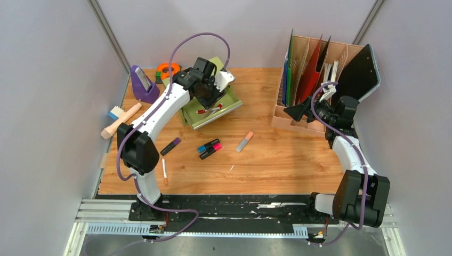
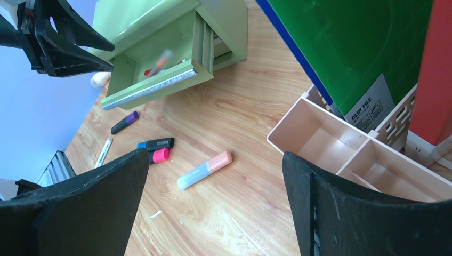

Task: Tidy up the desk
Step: Place the stationery in the drawer, then pick up the stationery from the center of the board.

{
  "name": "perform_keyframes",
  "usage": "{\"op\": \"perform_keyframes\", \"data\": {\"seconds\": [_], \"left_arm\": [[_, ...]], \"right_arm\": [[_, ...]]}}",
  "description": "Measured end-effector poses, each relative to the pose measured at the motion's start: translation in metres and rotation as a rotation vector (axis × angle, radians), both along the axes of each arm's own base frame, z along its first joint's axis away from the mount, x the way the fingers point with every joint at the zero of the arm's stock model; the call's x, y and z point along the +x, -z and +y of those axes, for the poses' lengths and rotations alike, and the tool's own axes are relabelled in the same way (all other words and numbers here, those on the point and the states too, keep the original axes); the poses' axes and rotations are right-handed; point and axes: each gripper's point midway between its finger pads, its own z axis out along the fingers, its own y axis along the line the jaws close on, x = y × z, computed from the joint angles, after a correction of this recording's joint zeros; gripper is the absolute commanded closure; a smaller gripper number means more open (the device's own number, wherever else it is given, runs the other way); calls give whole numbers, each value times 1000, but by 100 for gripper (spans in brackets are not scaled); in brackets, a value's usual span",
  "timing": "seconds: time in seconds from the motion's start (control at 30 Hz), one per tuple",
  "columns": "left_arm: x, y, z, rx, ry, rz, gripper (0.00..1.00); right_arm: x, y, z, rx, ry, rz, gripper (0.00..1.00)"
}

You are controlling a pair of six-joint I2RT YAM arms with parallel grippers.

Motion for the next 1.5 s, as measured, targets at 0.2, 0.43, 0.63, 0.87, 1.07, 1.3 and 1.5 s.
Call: {"op": "perform_keyframes", "data": {"seconds": [0.2,0.43,0.63,0.87,1.07,1.3,1.5], "left_arm": [[-2,2,-2,0,12,6,38],[-13,7,-7,-36,45,44,38],[-44,8,10,-1,109,49,38],[-121,24,63,154,303,96,38],[-189,65,117,333,500,221,38],[-226,115,163,515,626,394,39],[-239,143,190,641,714,441,39]], "right_arm": [[0,0,0,0,0,1,2],[0,0,0,0,0,1,2],[0,0,-1,0,2,1,2],[2,2,-1,7,2,7,2],[3,5,-1,19,3,25,2],[3,4,0,20,4,20,2],[3,4,0,20,3,19,2]]}}
